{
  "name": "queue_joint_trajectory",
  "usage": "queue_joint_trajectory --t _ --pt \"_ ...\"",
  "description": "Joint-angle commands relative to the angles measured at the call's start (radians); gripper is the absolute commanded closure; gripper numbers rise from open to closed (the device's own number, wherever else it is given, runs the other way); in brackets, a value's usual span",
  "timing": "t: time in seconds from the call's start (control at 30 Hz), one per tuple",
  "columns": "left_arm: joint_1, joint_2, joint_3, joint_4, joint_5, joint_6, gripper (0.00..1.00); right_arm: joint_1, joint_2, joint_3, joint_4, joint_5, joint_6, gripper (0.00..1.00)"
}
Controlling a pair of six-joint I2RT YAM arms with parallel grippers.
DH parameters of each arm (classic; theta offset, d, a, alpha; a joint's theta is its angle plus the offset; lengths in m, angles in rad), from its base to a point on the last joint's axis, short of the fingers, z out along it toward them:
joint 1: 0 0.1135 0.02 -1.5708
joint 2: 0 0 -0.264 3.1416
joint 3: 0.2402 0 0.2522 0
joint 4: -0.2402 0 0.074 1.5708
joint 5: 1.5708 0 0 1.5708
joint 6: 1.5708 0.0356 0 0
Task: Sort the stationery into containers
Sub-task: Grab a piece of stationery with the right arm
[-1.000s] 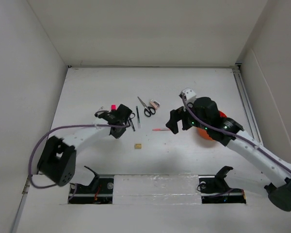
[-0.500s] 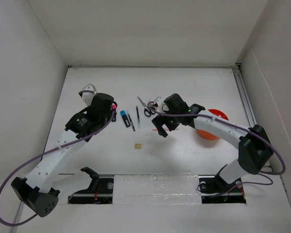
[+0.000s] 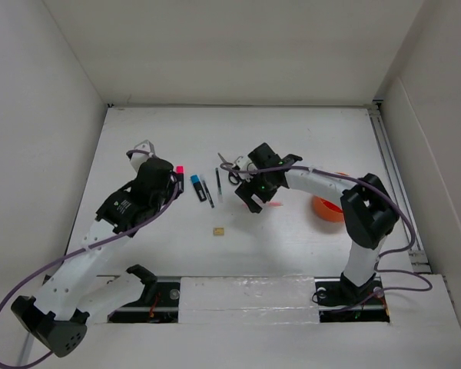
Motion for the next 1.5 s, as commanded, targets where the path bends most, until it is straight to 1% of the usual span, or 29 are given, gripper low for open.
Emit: queue_joint_trajectory --t 0.0,0.1,0.23,0.37,0.47,0.53,0.63,0.67,0.7,0.77,0.8,0.9,1.0,1.13,1.17,1.2,1.27,1.3,1.33,1.37,1.4,1.47 --pt "0.003 -0.012 -0.014 0.026 0.003 0.040 1.00 -0.042 0.032 0.071 -0.044 -0.053 -0.044 0.06" --pt "0.003 -0.012 -0.014 0.026 -0.008 0.051 1.00 -0.053 0.058 0.082 -0.054 -0.053 -0.044 0.06" --pt "0.003 -0.003 -0.014 0.035 -0.008 0.069 1.00 -0.053 0.092 0.091 -0.066 -0.030 -0.044 0.10" --pt "0.003 0.007 -0.005 0.035 -0.019 0.078 1.00 -0.043 0.106 0.046 -0.066 -0.007 -0.024 0.11" --pt "0.003 0.007 -0.005 0.046 -0.019 0.078 1.00 -0.033 0.106 0.027 -0.048 0.004 -0.002 0.14" --pt "0.003 0.016 -0.005 0.055 -0.019 0.078 1.00 -0.033 0.106 -0.007 -0.032 0.016 0.016 0.18" --pt "0.003 0.016 -0.005 0.055 -0.019 0.078 1.00 -0.024 0.155 -0.007 -0.032 0.054 0.025 0.25" --pt "0.003 0.016 0.004 0.055 -0.019 0.087 1.00 -0.014 0.166 -0.007 -0.041 0.054 0.025 0.30" --pt "0.003 0.007 0.004 0.055 -0.019 0.087 1.00 -0.013 0.175 -0.007 -0.041 0.063 0.034 0.30" --pt "0.003 -0.003 0.004 0.055 -0.019 0.087 1.00 -0.013 0.184 -0.019 -0.041 0.063 0.035 0.34" --pt "0.003 -0.003 0.004 0.046 -0.019 0.087 1.00 -0.013 0.184 -0.019 -0.029 0.077 0.045 0.34" --pt "0.003 -0.003 0.004 0.046 -0.028 0.087 1.00 -0.004 0.195 -0.030 -0.029 0.095 0.054 0.40" --pt "0.003 -0.003 0.013 0.046 -0.028 0.087 1.00 0.008 0.204 -0.030 -0.029 0.116 0.065 0.48" --pt "0.003 0.008 0.013 0.046 -0.028 0.077 1.00 0.019 0.227 -0.019 -0.050 0.125 0.074 0.54" --pt "0.003 0.008 0.013 0.046 -0.028 0.077 1.00 0.028 0.227 -0.019 -0.051 0.134 0.074 0.54" --pt "0.003 0.008 0.013 0.046 -0.028 0.068 1.00 0.028 0.238 -0.008 -0.051 0.134 0.074 0.58" --pt "0.003 0.008 0.013 0.046 -0.028 0.067 1.00 0.028 0.250 -0.008 -0.060 0.134 0.074 0.61" --pt "0.003 0.008 0.013 0.046 -0.039 0.067 1.00 0.028 0.264 0.001 -0.060 0.120 0.074 0.67" --pt "0.003 0.008 0.013 0.046 -0.039 0.067 1.00 0.028 0.282 0.001 -0.060 0.120 0.074 0.75" --pt "0.003 0.008 0.013 0.036 -0.039 0.067 1.00 0.028 0.282 0.010 -0.060 0.120 0.074 0.93" --pt "0.003 0.008 0.013 0.036 -0.048 0.067 1.00 0.028 0.299 0.010 -0.060 0.120 0.074 1.00" --pt "0.003 0.008 0.013 0.036 -0.048 0.067 1.00 0.028 0.310 0.010 -0.051 0.111 0.074 1.00"
